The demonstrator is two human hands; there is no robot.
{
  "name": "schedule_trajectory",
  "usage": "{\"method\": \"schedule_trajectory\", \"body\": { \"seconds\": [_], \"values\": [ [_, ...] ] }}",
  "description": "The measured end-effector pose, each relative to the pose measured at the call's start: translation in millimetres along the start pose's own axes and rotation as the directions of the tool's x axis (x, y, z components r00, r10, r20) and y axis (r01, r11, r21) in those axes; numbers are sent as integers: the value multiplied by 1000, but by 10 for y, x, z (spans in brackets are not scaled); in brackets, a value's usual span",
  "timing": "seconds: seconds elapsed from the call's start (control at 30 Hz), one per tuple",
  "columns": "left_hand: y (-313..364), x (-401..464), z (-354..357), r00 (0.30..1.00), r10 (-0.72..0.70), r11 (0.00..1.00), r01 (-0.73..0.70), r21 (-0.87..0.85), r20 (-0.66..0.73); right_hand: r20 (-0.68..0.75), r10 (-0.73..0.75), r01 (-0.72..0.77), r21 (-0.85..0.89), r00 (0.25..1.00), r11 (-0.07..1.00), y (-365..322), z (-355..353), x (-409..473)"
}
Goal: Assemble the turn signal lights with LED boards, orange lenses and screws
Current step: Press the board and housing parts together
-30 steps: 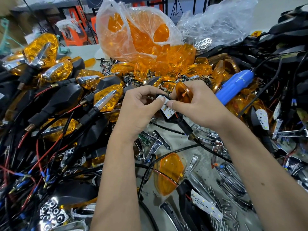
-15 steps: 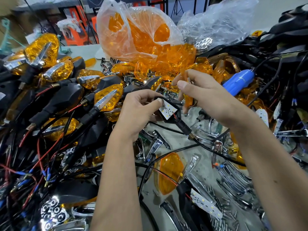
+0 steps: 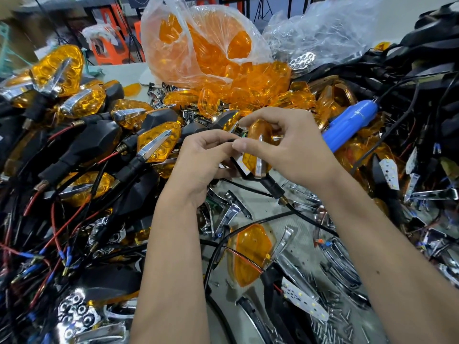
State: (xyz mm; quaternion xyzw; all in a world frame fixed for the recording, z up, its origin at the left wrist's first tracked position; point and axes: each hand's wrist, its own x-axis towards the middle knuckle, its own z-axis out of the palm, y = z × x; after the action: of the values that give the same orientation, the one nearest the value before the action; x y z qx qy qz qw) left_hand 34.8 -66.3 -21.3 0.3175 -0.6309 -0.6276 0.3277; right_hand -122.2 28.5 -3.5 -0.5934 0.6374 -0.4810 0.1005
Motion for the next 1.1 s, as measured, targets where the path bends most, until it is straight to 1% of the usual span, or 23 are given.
{"method": "schedule_trajectory", "body": {
  "seconds": [0.07,0.17,0.3,0.37,0.53,0.8,0.93,1.0,1.03,1.1],
  "values": [
    [3,0,6,1000,-18,1000,18,6,-1,-5,23,-23,29,1000,999,34,9,-1],
    [12,10,12,999,-38,999,37,-14,-18,-25,61,-56,145,998,988,68,11,-7],
    [25,7,30,998,-55,998,55,-19,-16,6,44,-44,199,999,979,59,7,13],
    [28,9,36,998,-59,998,59,-16,-6,5,36,-36,201,999,979,44,7,14],
    [17,38,43,995,-101,993,101,-56,5,-59,-33,43,189,998,981,-7,10,10],
    [44,50,18,991,-128,985,132,-115,40,-40,-70,76,161,997,984,18,93,-8],
    [48,43,10,988,-142,976,151,-155,68,9,-71,69,144,997,987,19,83,-21],
    [50,35,10,987,-140,972,151,-179,74,54,-42,36,119,998,992,22,85,-10],
    [51,31,8,988,-134,971,146,-191,74,83,5,-16,128,997,992,30,83,-5],
    [54,31,4,991,-111,971,123,-204,73,171,152,-184,189,974,965,45,78,-2]
  ]
}}
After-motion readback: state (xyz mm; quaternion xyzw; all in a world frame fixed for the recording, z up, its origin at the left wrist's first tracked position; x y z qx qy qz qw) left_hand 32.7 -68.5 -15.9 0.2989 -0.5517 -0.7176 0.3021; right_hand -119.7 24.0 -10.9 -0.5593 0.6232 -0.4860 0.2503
